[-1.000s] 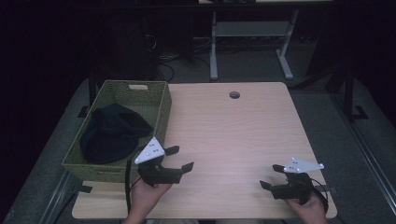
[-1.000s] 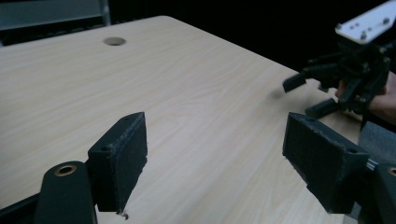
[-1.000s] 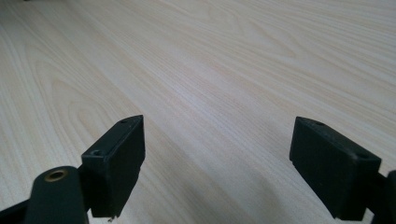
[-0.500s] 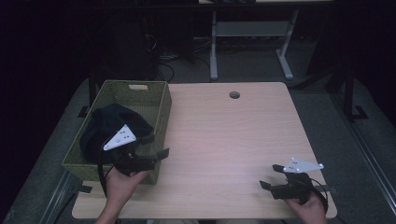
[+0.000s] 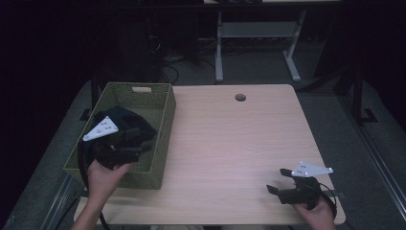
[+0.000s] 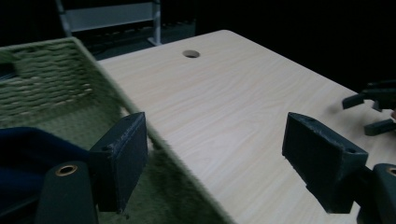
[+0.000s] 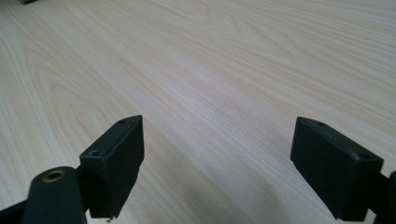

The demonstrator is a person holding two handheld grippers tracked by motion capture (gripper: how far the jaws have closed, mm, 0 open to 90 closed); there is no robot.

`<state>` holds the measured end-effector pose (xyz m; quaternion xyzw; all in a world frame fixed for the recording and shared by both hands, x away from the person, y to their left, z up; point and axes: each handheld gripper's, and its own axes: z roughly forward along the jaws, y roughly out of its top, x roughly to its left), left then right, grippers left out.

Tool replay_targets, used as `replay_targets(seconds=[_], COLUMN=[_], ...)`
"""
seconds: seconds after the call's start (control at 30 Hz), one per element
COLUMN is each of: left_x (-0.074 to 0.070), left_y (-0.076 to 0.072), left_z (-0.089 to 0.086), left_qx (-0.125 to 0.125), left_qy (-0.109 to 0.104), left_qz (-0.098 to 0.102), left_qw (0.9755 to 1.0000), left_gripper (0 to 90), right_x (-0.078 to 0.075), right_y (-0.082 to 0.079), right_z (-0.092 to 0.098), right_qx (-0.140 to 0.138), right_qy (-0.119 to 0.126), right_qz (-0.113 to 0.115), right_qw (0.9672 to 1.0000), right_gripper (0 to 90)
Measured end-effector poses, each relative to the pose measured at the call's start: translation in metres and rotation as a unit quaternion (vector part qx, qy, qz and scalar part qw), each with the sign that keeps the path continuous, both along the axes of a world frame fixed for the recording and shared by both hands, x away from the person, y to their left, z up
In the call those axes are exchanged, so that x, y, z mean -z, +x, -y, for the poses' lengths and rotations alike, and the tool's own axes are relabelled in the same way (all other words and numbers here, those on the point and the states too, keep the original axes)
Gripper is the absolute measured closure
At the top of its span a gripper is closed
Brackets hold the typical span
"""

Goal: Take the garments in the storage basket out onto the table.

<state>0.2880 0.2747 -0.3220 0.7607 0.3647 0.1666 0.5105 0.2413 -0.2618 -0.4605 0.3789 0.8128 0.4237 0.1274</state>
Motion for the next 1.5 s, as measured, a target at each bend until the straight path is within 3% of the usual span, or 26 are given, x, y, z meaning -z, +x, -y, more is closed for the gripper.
replay_targets(seconds=[0.3, 0.83, 1.23, 1.5], left_x=[-0.008, 0.005, 0.014, 0.022], left_y=[0.014, 0.048, 0.064, 0.073], left_z=[-0.027, -0.07, -0.093, -0.101], left_qx=[-0.032, -0.065, -0.089, -0.109], left_qy=[0.019, 0.006, -0.001, -0.003], left_qz=[-0.001, -0.04, -0.071, -0.098], left_qw=[0.9993, 0.9971, 0.9935, 0.9892], left_gripper=[22.1, 22.1, 21.9, 21.8], right_x=[-0.002, -0.002, -0.002, -0.002], right_y=[-0.001, -0.001, -0.002, -0.002], right_z=[0.002, 0.004, 0.003, 0.003], right_qx=[0.002, 0.001, -0.002, -0.005], right_qy=[0.012, 0.01, 0.009, 0.01], right_qz=[-0.002, 0.0, 0.0, -0.003], right_qw=[0.9999, 0.9999, 1.0, 0.9999], right_gripper=[17.1, 17.1, 17.1, 17.1])
